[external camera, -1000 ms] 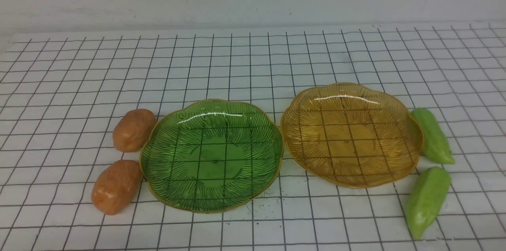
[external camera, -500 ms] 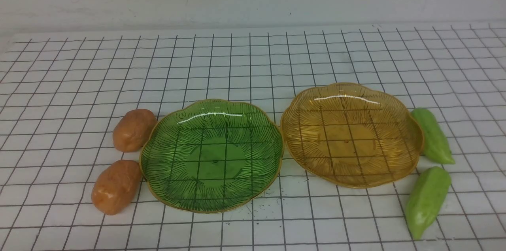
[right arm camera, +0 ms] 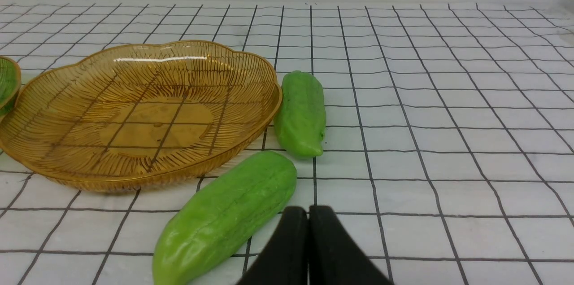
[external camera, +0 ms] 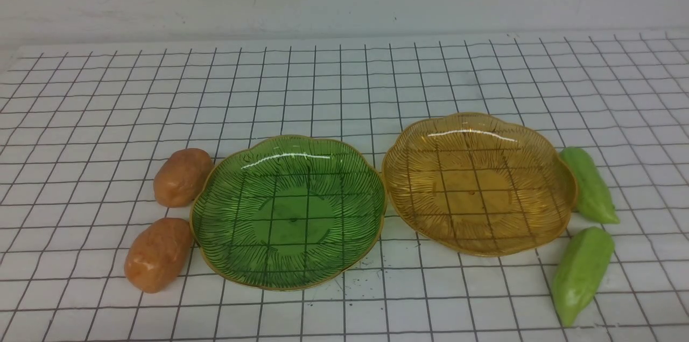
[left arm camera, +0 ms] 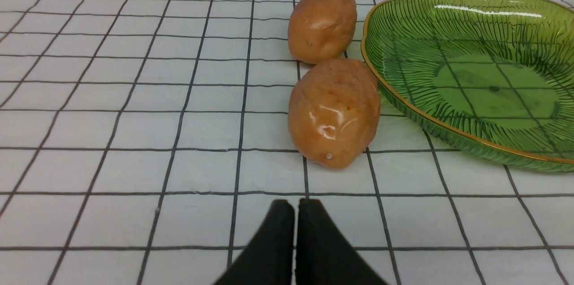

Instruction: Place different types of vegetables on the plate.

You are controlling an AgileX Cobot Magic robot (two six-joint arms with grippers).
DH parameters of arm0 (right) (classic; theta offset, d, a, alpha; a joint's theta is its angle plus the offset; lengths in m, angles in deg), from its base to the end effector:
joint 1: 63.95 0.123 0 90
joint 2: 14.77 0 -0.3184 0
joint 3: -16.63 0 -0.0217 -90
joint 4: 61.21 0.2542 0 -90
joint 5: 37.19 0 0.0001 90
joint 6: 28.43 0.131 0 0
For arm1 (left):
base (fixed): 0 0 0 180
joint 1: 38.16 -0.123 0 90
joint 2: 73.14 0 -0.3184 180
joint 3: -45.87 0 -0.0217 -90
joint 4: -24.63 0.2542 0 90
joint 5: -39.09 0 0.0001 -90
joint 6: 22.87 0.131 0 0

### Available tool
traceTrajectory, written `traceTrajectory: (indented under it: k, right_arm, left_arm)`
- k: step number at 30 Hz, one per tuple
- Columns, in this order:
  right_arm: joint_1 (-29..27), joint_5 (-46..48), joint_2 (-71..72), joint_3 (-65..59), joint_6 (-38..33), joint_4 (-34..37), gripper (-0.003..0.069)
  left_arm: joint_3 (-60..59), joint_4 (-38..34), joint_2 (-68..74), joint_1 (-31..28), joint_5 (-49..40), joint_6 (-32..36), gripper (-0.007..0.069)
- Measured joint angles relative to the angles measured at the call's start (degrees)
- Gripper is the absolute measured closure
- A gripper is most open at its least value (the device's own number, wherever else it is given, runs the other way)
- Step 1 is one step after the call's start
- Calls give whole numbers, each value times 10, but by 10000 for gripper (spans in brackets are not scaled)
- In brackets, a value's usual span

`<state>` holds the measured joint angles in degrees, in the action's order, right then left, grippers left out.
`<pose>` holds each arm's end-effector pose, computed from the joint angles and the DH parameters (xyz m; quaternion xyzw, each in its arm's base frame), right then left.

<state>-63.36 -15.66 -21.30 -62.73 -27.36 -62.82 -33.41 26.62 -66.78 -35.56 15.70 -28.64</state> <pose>0.0606 -0.0007 0.1598 -0.0041 0.8060 -0.0033 0.5919 0.0592 -0.0009 0.1565 -0.0135 0.8141 -0.0275 0.5799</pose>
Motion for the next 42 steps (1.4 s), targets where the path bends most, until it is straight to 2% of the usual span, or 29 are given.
traceTrajectory:
  k: [2, 5, 7, 8, 9, 10, 11, 13, 19, 21, 25, 28, 32, 35, 42]
  right_arm:
    - [0, 0, 0, 0, 0, 1, 662]
    - [0, -1, 0, 0, 25, 49, 662]
    - [0, -1, 0, 0, 81, 150, 662]
    - [0, -1, 0, 0, 87, 160, 662]
    - [0, -1, 0, -1, 136, 249, 662]
    - [0, -1, 0, -2, 141, 259, 662]
    - [0, -1, 0, -3, 178, 338, 662]
    - [0, -3, 0, -2, 197, 405, 662]
    - [0, -9, 0, -2, 195, 454, 662]
    - [0, 8, 0, 11, 162, 455, 662]
    - [2, 33, -1, 122, 24, 431, 662]
    - [3, 82, -55, 217, -43, 368, 662]
    - [3, 268, -207, 288, -32, 255, 662]
    - [3, 346, -299, 308, -11, 206, 661]
    - [3, 365, -509, 357, 13, 125, 641]
  left_arm:
    - [-1, -7, 0, 0, 8, -3, 632]
    - [-3, -80, 0, 0, 33, -46, 632]
    - [-4, -180, 0, 0, 51, -105, 632]
    - [-4, -190, 0, 0, 54, -118, 632]
    - [-4, -269, 0, 0, 63, -155, 632]
    - [-4, -288, 0, 0, 63, -164, 632]
    - [-4, -345, 0, 0, 68, -188, 632]
    - [-4, -401, 0, 0, 73, -198, 632]
    - [-4, -462, 0, 0, 74, -174, 632]
    - [5, -484, 0, 0, 70, -158, 632]
    - [93, -494, 6, 0, 47, -68, 632]
    - [173, -474, 82, 0, -29, 17, 632]
    - [209, -390, 251, 0, -179, 81, 632]
    - [222, -339, 349, 0, -249, 105, 632]
    - [276, -298, 508, 0, -274, 154, 632]
